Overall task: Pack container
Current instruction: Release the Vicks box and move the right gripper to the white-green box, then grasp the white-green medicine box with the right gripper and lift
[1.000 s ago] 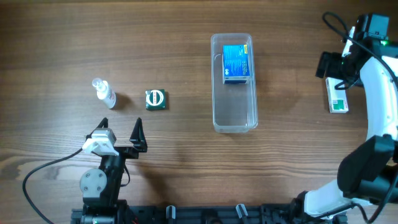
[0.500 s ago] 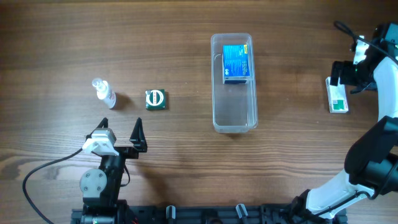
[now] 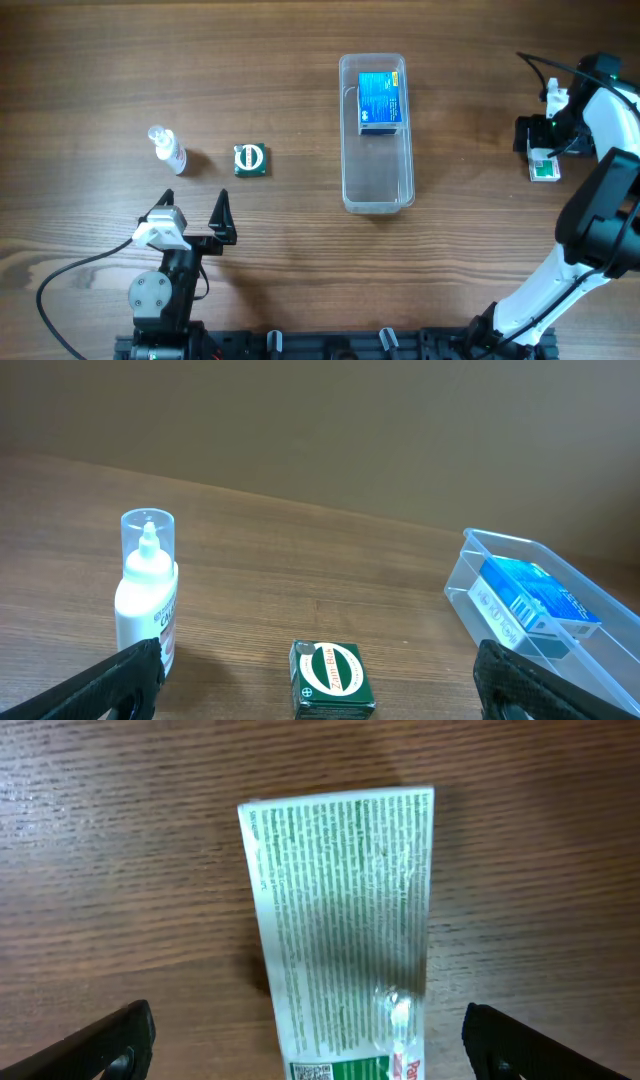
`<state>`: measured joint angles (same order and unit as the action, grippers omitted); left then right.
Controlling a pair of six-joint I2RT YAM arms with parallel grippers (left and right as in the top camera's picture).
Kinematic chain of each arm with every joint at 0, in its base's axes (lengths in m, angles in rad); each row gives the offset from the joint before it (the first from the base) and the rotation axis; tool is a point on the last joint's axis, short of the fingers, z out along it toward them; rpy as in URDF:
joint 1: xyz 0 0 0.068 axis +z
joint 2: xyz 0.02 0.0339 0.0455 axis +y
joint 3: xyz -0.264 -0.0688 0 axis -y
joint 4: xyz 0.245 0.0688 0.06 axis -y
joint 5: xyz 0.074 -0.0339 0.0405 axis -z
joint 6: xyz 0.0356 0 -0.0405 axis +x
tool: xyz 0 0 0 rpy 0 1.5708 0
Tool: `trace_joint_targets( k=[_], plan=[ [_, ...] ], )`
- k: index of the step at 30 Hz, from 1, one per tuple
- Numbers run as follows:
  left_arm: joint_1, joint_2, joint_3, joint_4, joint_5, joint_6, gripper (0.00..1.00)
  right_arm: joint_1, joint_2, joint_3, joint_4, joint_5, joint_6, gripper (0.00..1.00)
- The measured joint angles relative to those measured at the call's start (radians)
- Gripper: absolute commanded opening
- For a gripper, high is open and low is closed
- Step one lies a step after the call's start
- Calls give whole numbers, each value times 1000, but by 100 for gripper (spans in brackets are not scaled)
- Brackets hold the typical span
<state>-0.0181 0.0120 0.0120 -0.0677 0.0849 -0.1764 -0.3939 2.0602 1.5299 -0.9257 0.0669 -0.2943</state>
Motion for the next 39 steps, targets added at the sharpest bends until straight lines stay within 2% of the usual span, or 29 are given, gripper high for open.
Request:
trace_joint_targets(
  k=[7, 22, 24, 28, 36, 39],
  plan=[
    [0, 0, 0, 0, 0, 0, 100, -22, 1, 0, 5, -89, -48, 99],
    [0, 0, 0, 0, 0, 0, 100, -48, 57, 0, 17, -111, -51, 100],
    [0, 0, 0, 0, 0, 0, 100, -48, 63, 0, 22, -112, -51, 94],
    [0, 0, 0, 0, 0, 0, 100, -48, 63, 0, 23, -111, -41, 63],
    [0, 0, 0, 0, 0, 0, 100, -48, 63, 0, 26, -111, 2, 54],
    [0, 0, 0, 0, 0, 0, 100, -48, 63, 0, 26, -106, 31, 54]
  ],
)
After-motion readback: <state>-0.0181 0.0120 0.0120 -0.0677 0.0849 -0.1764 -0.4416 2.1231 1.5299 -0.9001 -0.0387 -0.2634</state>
